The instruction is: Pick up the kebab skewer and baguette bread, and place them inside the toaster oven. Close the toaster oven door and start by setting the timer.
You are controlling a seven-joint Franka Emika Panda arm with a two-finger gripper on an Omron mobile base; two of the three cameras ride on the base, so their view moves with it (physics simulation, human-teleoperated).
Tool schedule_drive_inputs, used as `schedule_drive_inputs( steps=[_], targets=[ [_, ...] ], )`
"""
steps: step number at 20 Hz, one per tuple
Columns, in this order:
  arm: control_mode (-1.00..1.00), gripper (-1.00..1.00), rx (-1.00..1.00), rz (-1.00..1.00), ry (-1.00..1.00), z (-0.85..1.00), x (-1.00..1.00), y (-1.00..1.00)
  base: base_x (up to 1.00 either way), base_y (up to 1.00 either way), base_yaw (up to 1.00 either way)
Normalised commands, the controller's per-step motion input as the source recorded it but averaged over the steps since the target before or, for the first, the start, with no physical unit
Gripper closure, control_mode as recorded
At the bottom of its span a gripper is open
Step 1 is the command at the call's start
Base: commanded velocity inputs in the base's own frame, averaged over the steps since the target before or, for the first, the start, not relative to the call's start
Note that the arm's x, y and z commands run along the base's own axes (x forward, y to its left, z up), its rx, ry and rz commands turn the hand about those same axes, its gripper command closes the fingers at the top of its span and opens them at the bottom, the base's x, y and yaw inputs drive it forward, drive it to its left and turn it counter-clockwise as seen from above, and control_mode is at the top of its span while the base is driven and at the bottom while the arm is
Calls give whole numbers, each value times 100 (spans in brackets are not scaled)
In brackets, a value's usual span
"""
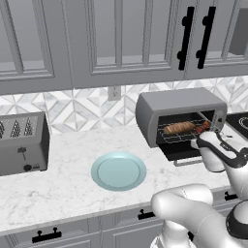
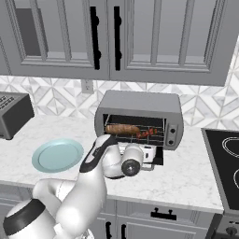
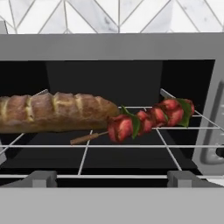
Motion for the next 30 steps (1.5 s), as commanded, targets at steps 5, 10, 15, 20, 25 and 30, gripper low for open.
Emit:
schedule_drive_inputs(
  steps=[5,10,15,20,25,30],
  targets=[
    [-100,-100,0,0,0,0,9,0,0,0,0],
    [-100,-100,0,0,0,0,2,0,0,0,0],
    [-100,-100,0,0,0,0,1,0,0,0,0],
    [-100,-100,0,0,0,0,2,0,0,0,0],
    [-100,-100,0,0,2,0,2,0,0,0,0],
    [-100,-100,0,0,0,0,9,0,0,0,0]
  ],
)
